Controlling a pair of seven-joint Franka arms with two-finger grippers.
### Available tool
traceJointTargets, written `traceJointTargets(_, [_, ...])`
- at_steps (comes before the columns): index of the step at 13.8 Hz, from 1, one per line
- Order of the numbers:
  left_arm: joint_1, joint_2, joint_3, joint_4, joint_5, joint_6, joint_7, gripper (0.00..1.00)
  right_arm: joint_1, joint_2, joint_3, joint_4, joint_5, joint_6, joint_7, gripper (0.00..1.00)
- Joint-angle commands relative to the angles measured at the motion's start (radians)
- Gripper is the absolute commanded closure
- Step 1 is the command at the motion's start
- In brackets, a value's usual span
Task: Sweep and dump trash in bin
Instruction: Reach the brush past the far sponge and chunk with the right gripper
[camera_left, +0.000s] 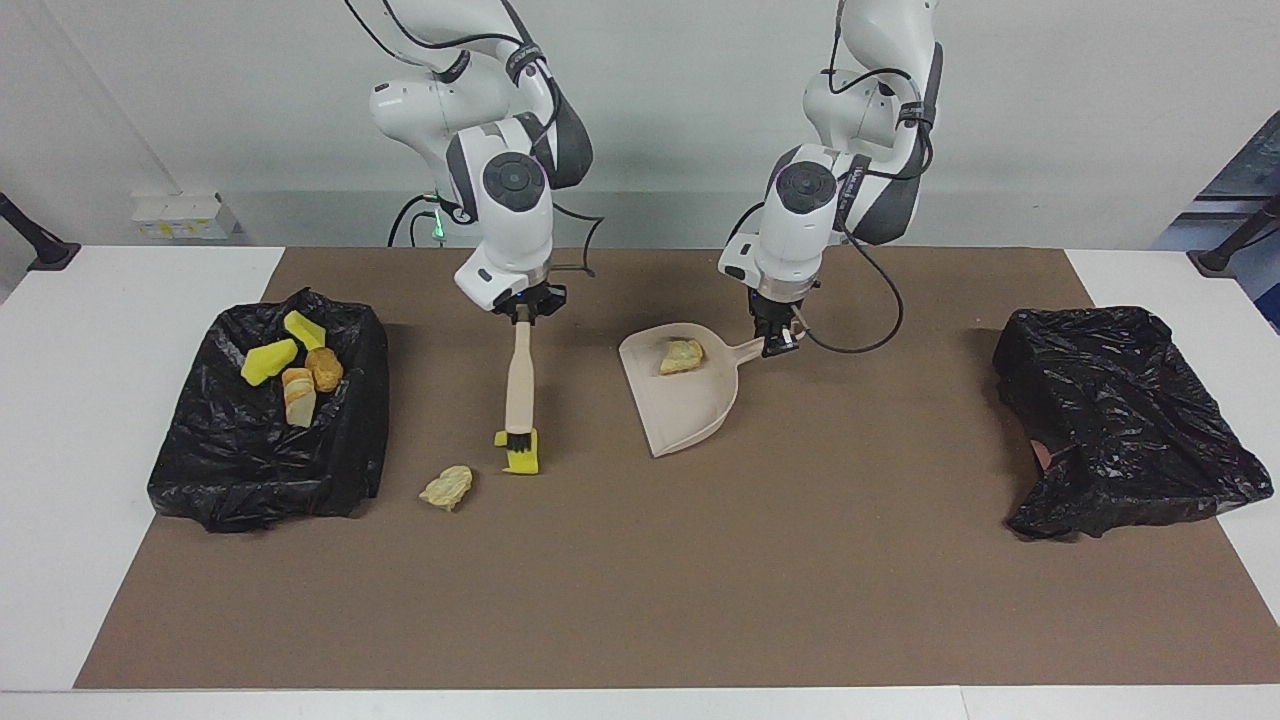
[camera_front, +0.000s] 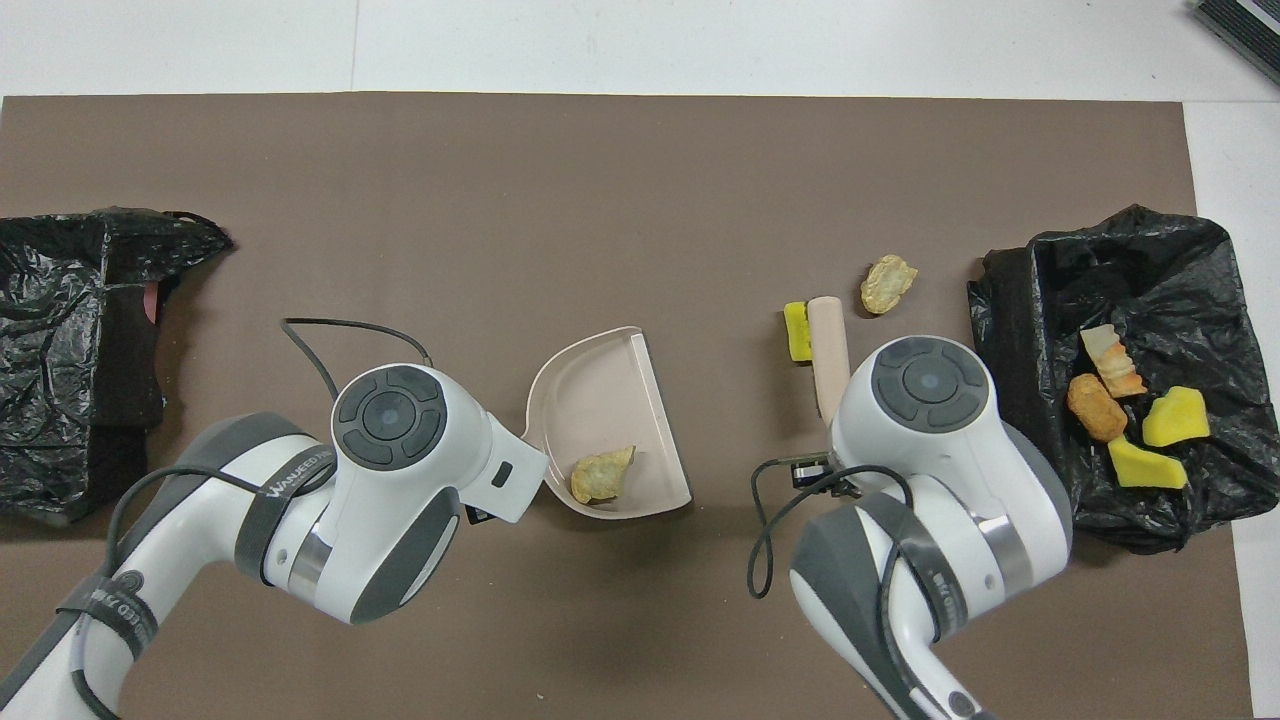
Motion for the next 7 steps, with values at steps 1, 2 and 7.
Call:
traceJointTargets(1, [-0.017, 0.014, 0.007, 0.028, 0.017, -0.008, -0.076, 1.00, -0.090, 0.097, 0.013, 0.172, -0.080, -0.106, -0.122, 1.00])
traceJointTargets(2, [-0.017, 0.014, 0.007, 0.031, 0.017, -0.008, -0.076, 1.00, -0.124, 0.112, 0.013, 0.188, -0.121, -0.096, -0.180, 1.00])
traceJointTargets(7, [-0.017, 0.028, 0.006, 0.050, 0.017, -0.002, -0.085, 1.00, -0.199, 0.178, 0.013, 0.214, -0.273, -0.039, -0.269, 1.00])
